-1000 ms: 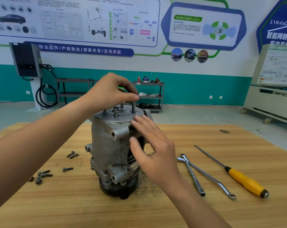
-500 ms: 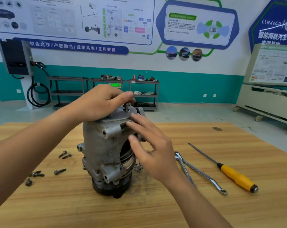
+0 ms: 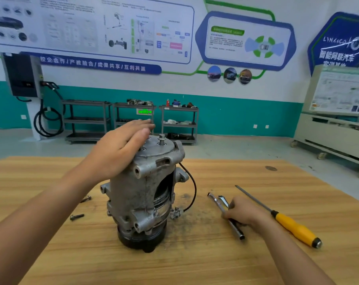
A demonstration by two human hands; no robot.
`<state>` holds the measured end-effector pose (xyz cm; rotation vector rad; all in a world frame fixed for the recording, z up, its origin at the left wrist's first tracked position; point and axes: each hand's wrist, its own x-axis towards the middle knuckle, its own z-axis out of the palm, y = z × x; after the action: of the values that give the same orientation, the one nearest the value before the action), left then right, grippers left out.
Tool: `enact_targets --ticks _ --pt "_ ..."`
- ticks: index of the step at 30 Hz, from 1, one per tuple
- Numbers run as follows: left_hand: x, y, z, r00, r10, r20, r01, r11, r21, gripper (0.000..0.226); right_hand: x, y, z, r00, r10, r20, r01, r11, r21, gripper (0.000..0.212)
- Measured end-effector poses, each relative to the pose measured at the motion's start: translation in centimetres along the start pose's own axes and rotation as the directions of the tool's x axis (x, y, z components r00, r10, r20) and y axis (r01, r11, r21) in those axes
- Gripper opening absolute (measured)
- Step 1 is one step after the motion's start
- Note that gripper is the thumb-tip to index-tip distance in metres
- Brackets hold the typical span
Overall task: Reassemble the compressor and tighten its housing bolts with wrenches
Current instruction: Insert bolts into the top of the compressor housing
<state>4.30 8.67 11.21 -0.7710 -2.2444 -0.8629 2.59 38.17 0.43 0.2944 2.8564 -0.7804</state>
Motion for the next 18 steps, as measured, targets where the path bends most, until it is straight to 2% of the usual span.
enact_targets --ticks 2,3,4,5,6,7,8,9,10,12,15,18 --pt "0.0 0.0 -0.1 1.000 -0.027 -0.013 0.027 0.999 -0.034 0.051 -1.4 -1.4 -1.6 0.991 -0.099 -0.085 0.119 0.949 0.292 0.024" --pt "0.0 0.2 -0.1 0.995 -0.085 -0.059 0.075 0.986 -0.151 0.046 -2.3 -2.8 -2.6 0.974 -0.163 -0.160 0.217 0.877 0.429 0.020" --pt "0.2 0.4 -0.3 0.978 -0.169 -0.125 0.118 0.933 -0.339 0.041 -3.5 -4.5 -3.7 0.941 -0.228 -0.250 0.331 0.777 0.535 0.015" --pt "0.4 0.7 -0.7 0.946 -0.266 -0.183 0.132 0.836 -0.532 0.037 -4.7 -6.5 -4.7 0.892 -0.293 -0.344 0.449 0.659 0.604 0.011" --pt "0.7 0.9 -1.1 0.913 -0.339 -0.228 0.116 0.749 -0.652 0.032 -5.9 -8.7 -5.7 0.830 -0.352 -0.432 0.557 0.529 0.640 0.011" --pt "1.0 1.3 -1.6 0.894 -0.367 -0.258 0.091 0.711 -0.697 0.028 -7.0 -10.9 -6.4 0.763 -0.405 -0.504 0.644 0.404 0.650 0.009" --pt "1.4 1.7 -2.0 0.892 -0.367 -0.266 0.077 0.701 -0.709 0.024 -7.8 -13.1 -6.8 0.695 -0.452 -0.559 0.710 0.307 0.634 0.005" --pt "1.7 2.0 -2.3 0.898 -0.356 -0.258 0.077 0.705 -0.705 0.020 -8.3 -15.2 -6.8 0.627 -0.495 -0.601 0.766 0.255 0.590 0.004" --pt "2.2 2.3 -2.6 0.906 -0.344 -0.245 0.086 0.718 -0.691 0.016 -8.5 -17.1 -6.6 0.563 -0.528 -0.636 0.818 0.248 0.519 0.006" --pt "3.4 2.7 -3.1 0.915 -0.345 -0.209 0.116 0.721 -0.684 0.012 -8.4 -20.1 -5.7 0.477 -0.566 -0.672 0.879 0.319 0.356 0.013" --pt "5.3 3.8 -4.0 0.925 -0.343 -0.163 0.104 0.643 -0.759 0.019 -7.5 -22.0 -4.7 0.476 -0.572 -0.668 0.870 0.417 0.263 0.008" --pt "6.8 4.8 -4.4 0.940 -0.293 -0.174 0.091 0.708 -0.700 0.018 -7.1 -22.3 -4.8 0.476 -0.546 -0.689 0.870 0.409 0.276 0.013"
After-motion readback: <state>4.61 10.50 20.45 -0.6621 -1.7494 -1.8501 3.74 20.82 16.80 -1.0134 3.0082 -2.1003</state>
